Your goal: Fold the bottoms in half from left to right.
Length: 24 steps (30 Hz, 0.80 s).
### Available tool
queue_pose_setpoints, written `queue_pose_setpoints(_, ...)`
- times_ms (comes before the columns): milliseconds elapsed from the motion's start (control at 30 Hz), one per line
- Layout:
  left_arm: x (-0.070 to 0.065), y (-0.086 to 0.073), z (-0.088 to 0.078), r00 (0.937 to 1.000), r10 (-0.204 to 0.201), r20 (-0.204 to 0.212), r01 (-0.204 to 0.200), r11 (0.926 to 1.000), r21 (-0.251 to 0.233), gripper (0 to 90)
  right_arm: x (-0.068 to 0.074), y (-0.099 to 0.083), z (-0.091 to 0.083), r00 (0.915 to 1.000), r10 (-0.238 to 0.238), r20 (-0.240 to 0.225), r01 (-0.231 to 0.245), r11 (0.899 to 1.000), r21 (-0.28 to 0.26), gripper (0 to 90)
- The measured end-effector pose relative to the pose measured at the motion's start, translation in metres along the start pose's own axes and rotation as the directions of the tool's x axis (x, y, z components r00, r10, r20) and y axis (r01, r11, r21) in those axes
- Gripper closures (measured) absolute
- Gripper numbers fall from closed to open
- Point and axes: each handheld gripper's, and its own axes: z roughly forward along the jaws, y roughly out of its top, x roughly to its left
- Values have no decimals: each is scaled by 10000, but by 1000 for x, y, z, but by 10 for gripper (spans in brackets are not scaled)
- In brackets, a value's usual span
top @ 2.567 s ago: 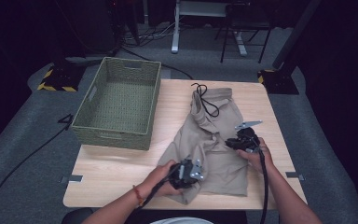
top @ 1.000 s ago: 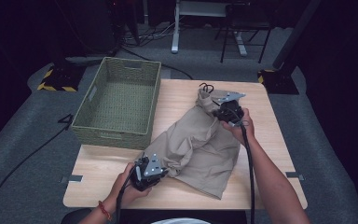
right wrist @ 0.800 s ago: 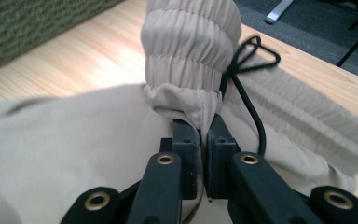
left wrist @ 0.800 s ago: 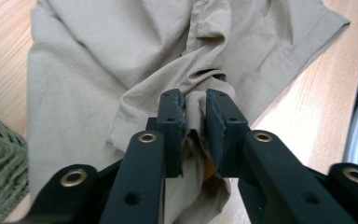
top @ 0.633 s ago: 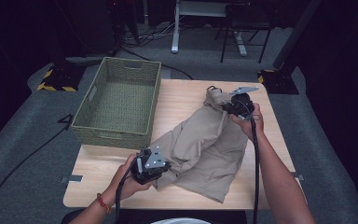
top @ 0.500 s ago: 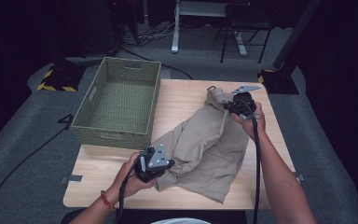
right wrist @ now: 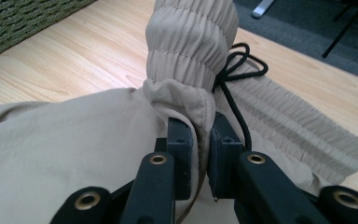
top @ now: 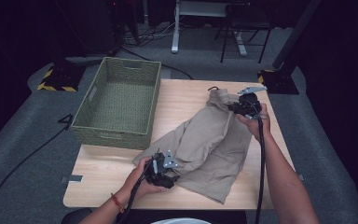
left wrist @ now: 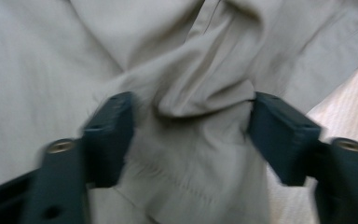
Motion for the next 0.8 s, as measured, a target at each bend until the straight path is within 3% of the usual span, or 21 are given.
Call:
queue_pose_setpoints(67, 3, -2, -1, 9977, 409, 541, -408, 9992, -31, 585, -3, -2, 1, 10000, 7, 42, -7, 10000, 77, 811)
queue_pose_setpoints(167, 3, -2, -3, 9973, 663, 314, -665, 9978, 75, 820, -7, -4, 3, 10000, 44, 18, -44, 9998, 186, 823)
queue_pose_setpoints(200, 4, -2, -6, 9971, 709, 275, -711, 9975, 33, 860, -7, -4, 2, 10000, 45, 10, -45, 9998, 175, 828)
queue_pose_setpoints(267, 7, 0, -12, 9963, 748, 422, -743, 9971, -143, 883, -9, -3, 0, 10000, 33, 70, -34, 9998, 180, 838)
queue_pose_setpoints(333, 11, 4, -21, 9966, 764, 300, -754, 9966, -332, 883, -10, -2, -2, 10000, -48, 47, 47, 9997, 254, 841)
queue_pose_setpoints(433, 25, 18, -48, 9969, 247, 745, -139, 9897, -1426, 875, -13, 0, -7, 10000, -14, 90, 12, 9996, 266, 843)
queue_pose_setpoints(500, 27, 27, -61, 9975, 329, 620, -214, 9839, -1775, 880, -15, 1, -10, 9998, 37, 174, -41, 9997, 252, 845)
queue_pose_setpoints(533, 26, 33, -66, 9977, 519, 447, -429, 9822, -1828, 882, -17, 2, -11, 9999, 74, 153, -78, 9997, 229, 845)
queue_pose_setpoints(667, 11, 62, -80, 9919, 1263, 153, -1191, 9639, -2383, 884, -28, 3, -22, 9985, 485, 255, -482, 9988, -121, 845)
queue_pose_setpoints(800, -5, 88, -78, 9839, 1772, 233, -1643, 9483, -2716, 884, -43, -2, -32, 9967, 750, 318, -749, 9972, -23, 841)
